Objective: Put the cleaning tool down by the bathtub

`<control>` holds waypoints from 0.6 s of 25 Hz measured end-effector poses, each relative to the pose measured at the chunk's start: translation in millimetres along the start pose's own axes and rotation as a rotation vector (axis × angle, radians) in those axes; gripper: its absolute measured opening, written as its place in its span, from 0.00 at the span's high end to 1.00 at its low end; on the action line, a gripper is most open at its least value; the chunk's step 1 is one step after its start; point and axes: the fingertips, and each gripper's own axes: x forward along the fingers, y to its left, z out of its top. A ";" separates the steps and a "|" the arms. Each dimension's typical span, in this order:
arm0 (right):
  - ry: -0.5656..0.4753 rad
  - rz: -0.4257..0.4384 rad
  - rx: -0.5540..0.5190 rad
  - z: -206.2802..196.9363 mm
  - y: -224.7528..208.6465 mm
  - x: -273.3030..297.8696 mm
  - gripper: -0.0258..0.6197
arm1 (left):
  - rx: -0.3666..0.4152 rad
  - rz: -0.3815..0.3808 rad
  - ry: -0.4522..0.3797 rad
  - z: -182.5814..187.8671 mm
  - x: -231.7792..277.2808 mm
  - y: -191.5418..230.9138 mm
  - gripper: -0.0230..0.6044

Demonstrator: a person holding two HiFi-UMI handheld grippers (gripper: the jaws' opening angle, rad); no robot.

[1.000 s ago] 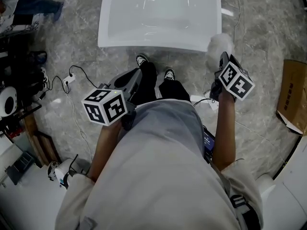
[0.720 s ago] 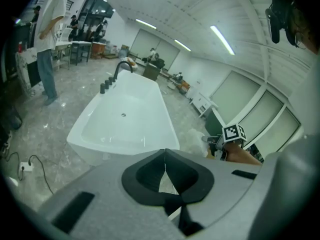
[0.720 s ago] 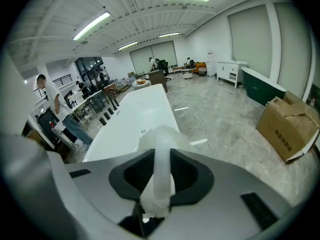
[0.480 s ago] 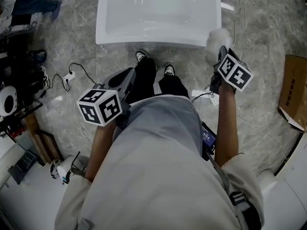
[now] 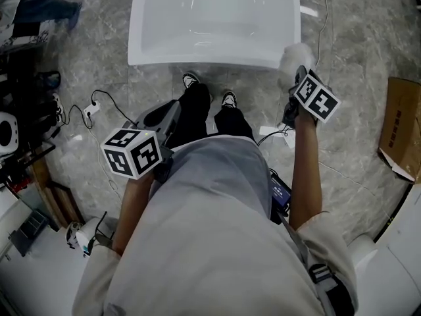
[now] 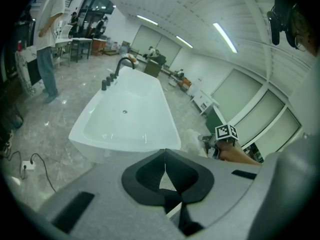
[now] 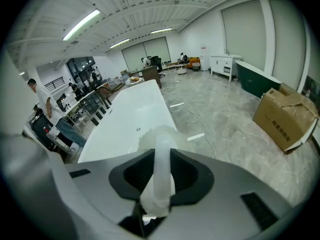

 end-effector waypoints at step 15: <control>0.026 -0.043 0.115 -5.3 -0.3 43.8 0.84 | -0.003 -0.004 0.040 9.5 2.1 21.3 0.95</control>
